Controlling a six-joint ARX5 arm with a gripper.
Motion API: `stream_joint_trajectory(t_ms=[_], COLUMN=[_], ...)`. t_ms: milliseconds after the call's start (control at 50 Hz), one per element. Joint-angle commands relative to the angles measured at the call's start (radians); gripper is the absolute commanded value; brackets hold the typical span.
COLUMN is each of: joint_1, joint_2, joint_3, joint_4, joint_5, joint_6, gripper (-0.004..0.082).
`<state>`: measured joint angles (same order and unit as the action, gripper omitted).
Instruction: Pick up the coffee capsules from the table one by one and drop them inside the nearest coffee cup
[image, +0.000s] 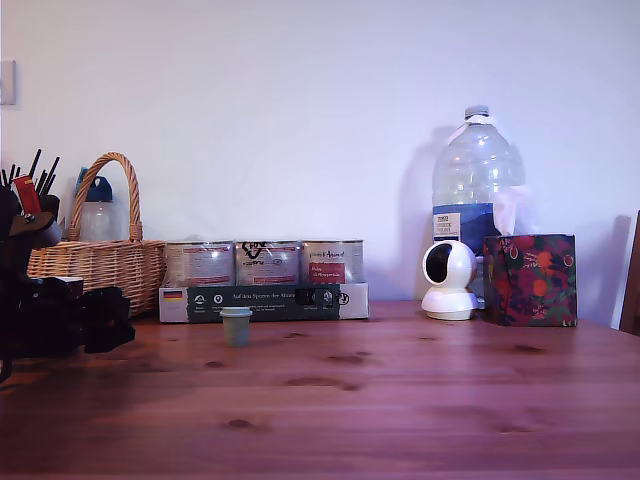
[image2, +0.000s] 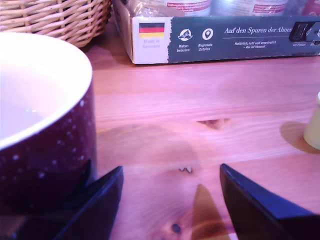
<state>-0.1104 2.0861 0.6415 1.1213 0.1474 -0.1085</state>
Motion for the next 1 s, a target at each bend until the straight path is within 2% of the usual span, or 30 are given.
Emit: stream_joint_trajectory(t_ms=[0, 280, 480, 760, 980], joint_1=[0.001, 0.0, -0.027, -0.117, -0.172], joint_2=[-0.024, -0.024, -0.026, -0.026, -0.026], joint_3=[-0.003, -0.003, -0.003, -0.003, -0.003], joint_4=[-0.024, -0.023, -0.021, -0.021, -0.021], joint_5=[-0.001, 0.003, 0.019, 0.055, 0.055], joint_6=[0.004, 0.004, 0.018, 0.106, 0.117], gripper=[0.052, 0.0518, 0.0518, 0.0518, 0.0518])
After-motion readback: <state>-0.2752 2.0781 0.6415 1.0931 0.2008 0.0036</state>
